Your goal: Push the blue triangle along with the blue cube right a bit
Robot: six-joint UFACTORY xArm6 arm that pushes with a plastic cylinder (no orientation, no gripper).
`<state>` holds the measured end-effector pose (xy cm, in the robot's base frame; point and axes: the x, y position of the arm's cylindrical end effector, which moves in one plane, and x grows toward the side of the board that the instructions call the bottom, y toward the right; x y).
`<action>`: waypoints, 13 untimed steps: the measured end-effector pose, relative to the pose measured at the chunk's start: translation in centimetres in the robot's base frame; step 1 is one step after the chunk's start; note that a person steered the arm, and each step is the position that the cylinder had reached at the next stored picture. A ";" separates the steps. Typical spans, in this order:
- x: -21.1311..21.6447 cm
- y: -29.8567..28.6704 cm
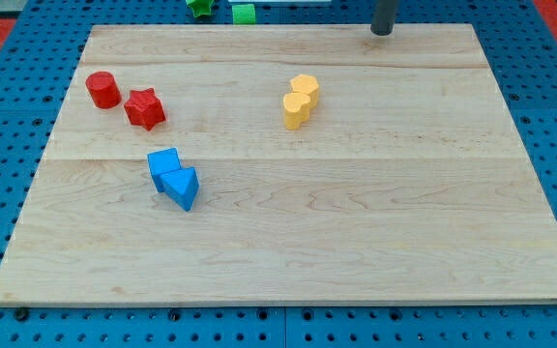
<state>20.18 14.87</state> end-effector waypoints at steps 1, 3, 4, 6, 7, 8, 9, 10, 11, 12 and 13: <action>0.0 0.0; 0.6 0.8; 0.7 0.9; 4.2 -0.7; 4.4 2.4; 4.4 4.5; 5.2 5.1; 9.5 4.9; 12.4 3.1; 15.7 -4.2; 20.1 -6.4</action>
<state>40.27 8.49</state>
